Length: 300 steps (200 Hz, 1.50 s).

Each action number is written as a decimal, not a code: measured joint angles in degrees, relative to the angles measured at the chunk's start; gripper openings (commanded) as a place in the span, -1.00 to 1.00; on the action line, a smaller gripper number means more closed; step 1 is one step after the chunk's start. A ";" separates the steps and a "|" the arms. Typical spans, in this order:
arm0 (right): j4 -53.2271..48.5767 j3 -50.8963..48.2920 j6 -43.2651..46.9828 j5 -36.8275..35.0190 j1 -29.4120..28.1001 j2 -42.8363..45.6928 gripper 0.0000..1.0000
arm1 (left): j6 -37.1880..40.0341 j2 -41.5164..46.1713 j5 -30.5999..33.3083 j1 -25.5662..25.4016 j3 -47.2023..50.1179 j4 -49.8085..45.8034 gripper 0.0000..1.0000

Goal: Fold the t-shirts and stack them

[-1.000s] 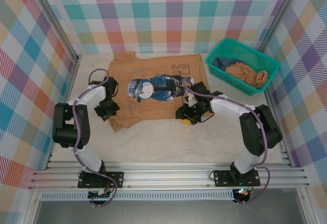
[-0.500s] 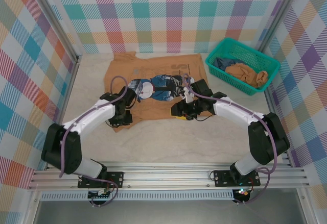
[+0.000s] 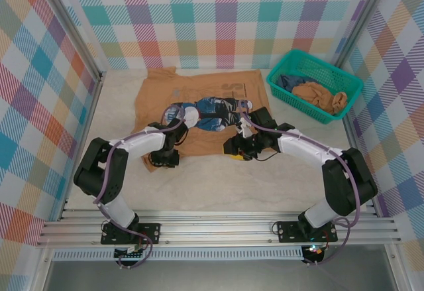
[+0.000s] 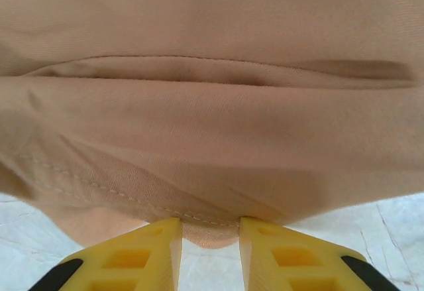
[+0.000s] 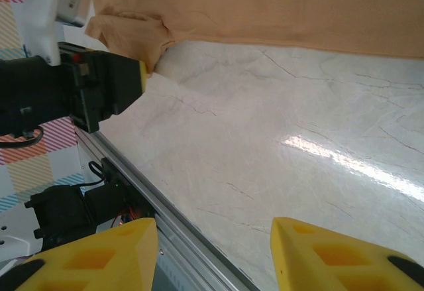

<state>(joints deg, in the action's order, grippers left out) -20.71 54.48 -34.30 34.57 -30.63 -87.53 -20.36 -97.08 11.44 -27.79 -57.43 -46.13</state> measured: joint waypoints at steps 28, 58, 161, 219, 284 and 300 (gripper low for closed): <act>0.28 0.00 -0.02 0.00 0.00 0.04 -0.03 | 0.63 -0.98 0.04 -0.42 0.00 0.52 -0.70; 0.31 0.00 0.00 -0.02 0.00 0.04 -0.03 | 0.83 -1.07 0.33 -0.70 -0.26 1.09 -1.00; -0.07 0.11 0.09 -0.96 0.00 -0.31 -0.04 | -10.10 1.18 -8.63 -1.07 -7.04 -12.31 -1.00; -1.29 0.28 0.44 -1.88 0.00 -0.83 -0.04 | -18.14 1.20 -18.16 -1.14 -7.45 -15.74 -1.00; -2.86 0.26 0.70 -3.48 0.00 -0.83 -0.04 | -29.31 1.20 -30.47 -1.77 -6.14 -11.82 -0.67; -2.95 0.28 0.70 -3.69 0.00 -0.83 -0.04 | -30.77 1.29 -31.54 -1.77 -6.03 -10.99 -0.16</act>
<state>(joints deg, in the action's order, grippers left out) -23.66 54.76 -33.61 30.87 -30.63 -88.36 -51.13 -95.79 -20.10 -29.56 -63.46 -57.12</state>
